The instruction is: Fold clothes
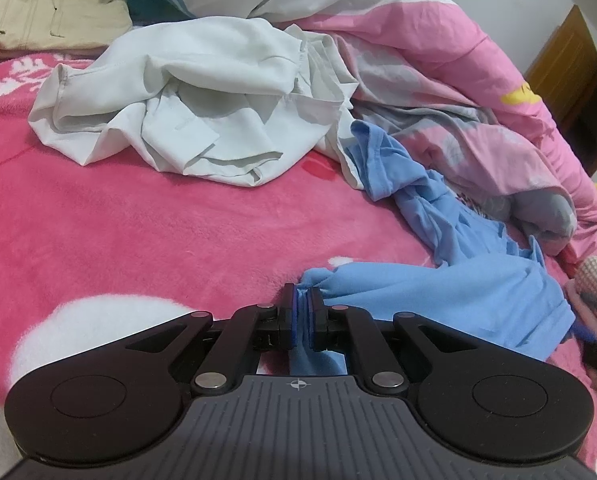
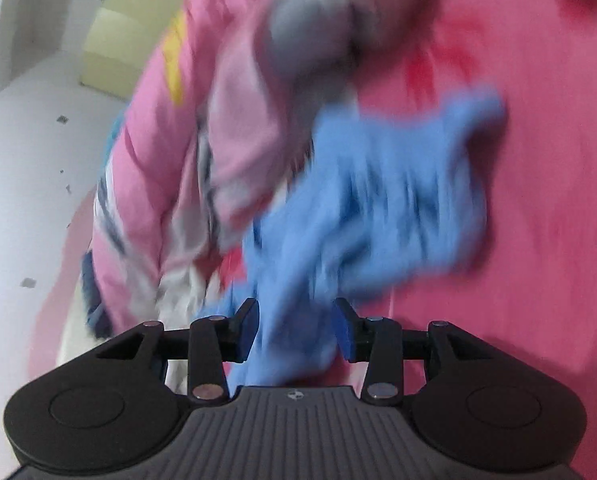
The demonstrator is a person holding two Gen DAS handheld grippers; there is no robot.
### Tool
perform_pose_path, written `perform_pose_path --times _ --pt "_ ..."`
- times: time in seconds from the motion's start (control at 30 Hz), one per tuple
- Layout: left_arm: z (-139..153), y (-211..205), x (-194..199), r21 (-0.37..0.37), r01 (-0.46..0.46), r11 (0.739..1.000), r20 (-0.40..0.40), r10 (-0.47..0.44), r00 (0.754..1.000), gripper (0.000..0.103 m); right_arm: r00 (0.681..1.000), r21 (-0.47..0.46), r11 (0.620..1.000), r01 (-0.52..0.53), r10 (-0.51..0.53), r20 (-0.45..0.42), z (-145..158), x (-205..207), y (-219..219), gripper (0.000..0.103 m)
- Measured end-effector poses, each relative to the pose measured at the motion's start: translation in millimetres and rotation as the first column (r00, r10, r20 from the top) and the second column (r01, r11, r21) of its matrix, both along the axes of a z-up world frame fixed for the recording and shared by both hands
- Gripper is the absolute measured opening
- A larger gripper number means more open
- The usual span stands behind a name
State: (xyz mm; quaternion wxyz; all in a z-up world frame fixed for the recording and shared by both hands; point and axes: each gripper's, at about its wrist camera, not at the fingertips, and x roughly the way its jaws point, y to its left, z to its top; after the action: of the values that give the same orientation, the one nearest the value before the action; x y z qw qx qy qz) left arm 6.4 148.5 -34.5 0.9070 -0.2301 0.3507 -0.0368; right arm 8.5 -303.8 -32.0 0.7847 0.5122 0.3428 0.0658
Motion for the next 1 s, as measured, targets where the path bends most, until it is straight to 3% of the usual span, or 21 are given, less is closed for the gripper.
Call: perform_pose_path --times 0.03,0.07,0.13,0.23,0.37,0.43,0.57,0.6,0.63,0.67,0.83,1.0 --pt "-0.1 0.1 0.0 -0.001 0.0 1.0 0.0 0.0 1.0 0.006 1.0 -0.022 1.0 -0.012 0.012 0.008 -1.7 -4.7 9.3 0.043" --pt "-0.2 0.3 -0.1 -0.002 0.0 1.0 0.0 0.0 1.0 0.006 0.999 -0.101 0.995 -0.022 0.025 0.03 1.1 -9.5 21.1 0.043" --pt "-0.5 1.1 -0.3 -0.007 0.0 1.0 -0.001 0.0 1.0 0.006 0.997 -0.326 0.945 -0.027 0.05 0.062 12.5 -19.0 47.5 0.043" --pt "-0.5 1.5 0.1 -0.012 0.0 1.0 -0.002 0.0 1.0 0.006 0.987 -0.619 0.783 -0.062 0.139 0.078 24.4 -32.6 85.2 0.043" --pt "-0.5 1.4 0.1 -0.014 -0.002 1.0 -0.003 0.002 1.0 0.006 0.967 -0.805 0.582 -0.116 0.252 0.043 27.5 -34.2 121.0 0.04" --pt "-0.7 1.3 0.1 -0.014 -0.002 1.0 -0.003 0.002 1.0 0.006 0.962 -0.851 0.515 -0.105 0.269 0.044 26.6 -26.7 131.3 0.039" --pt "-0.9 0.6 0.5 -0.006 0.0 1.0 -0.001 0.0 1.0 0.006 0.953 -0.896 0.433 -0.094 0.3 0.045 20.8 -8.5 150.7 0.038" --pt "-0.9 0.2 0.8 -0.002 0.001 1.0 -0.001 -0.001 1.0 0.006 0.957 -0.913 0.399 -0.085 0.288 0.037 17.6 -3.4 154.9 0.034" --pt "-0.8 -0.5 1.0 0.005 0.003 1.0 0.0 -0.003 1.0 0.006 0.962 -0.93 0.36 -0.071 0.27 0.031 14.6 0.9 157.5 0.011" --pt "-0.7 -1.1 1.2 0.012 0.004 1.0 0.001 -0.004 1.0 0.006 0.968 -0.946 0.32 -0.057 0.248 0.026 12.4 4.9 159.3 0.003" --pt "0.0 -3.3 1.6 0.034 0.01 0.999 0.005 -0.01 1.0 0.006 0.975 -0.98 0.178 0.084 0.19 0.118 38.1 -20.3 162.0 0.001" --pt "0.4 -2.5 1.2 0.03 0.011 0.999 0.008 -0.012 1.0 0.006 0.955 -0.992 -0.049 0.117 0.28 0.099 72.9 -75.4 201.7 0.0"
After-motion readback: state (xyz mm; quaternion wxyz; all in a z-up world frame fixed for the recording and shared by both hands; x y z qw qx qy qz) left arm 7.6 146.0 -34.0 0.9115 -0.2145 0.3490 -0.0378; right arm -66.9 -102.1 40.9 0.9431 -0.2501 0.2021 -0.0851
